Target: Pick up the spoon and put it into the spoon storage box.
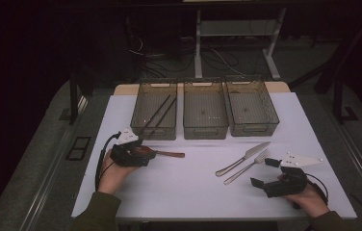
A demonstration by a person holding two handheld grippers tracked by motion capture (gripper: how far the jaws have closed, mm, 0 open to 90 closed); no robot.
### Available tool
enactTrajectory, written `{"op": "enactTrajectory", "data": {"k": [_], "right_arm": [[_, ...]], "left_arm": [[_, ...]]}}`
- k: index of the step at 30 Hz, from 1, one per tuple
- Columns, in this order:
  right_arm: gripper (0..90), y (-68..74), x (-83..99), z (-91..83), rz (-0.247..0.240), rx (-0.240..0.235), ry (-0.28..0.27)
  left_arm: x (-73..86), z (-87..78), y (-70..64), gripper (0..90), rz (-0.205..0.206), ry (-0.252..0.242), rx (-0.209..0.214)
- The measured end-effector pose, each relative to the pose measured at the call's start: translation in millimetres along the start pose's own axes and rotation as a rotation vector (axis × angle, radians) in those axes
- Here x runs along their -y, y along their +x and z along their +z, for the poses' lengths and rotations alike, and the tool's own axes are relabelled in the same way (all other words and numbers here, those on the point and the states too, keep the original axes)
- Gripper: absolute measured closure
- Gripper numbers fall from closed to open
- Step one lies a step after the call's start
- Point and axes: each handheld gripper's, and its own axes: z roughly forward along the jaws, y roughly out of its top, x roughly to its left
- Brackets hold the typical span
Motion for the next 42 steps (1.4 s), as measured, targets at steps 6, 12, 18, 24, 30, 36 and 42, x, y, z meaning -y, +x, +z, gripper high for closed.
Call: {"op": "enactTrajectory", "data": {"k": [6,12,18,24,30,36,42], "right_arm": [[2.7,0.3,-0.1,0.0,0.0,-0.001,0.0],[2.7,-0.3,-0.2,-0.1,0.002,-0.004,0.001],[2.7,-0.8,-0.1,0.8,-0.001,-0.002,0.003],[2.7,-0.8,0.0,0.8,-0.001,-0.003,0.004],[2.7,-1.1,-0.2,0.6,-0.002,-0.004,0.003],[2.7,-1.1,-0.2,0.9,-0.001,-0.004,0.003],[2.7,-1.3,-0.2,0.5,-0.001,-0.004,0.003]], "left_arm": [[4.7,0.6,12.6,23.7,-0.022,0.008,-0.026],[9.5,3.8,25.9,23.7,-0.044,0.03,-0.045],[13.6,5.2,36.7,23.8,-0.057,0.042,-0.069],[16.9,8.9,43.5,23.9,-0.072,0.056,-0.073],[19.6,13.6,46.8,23.9,-0.074,0.077,-0.072],[20.2,15.3,47.2,24.1,-0.058,0.101,-0.071],[20.1,17.1,46.1,24.9,-0.045,0.115,-0.062]]}}
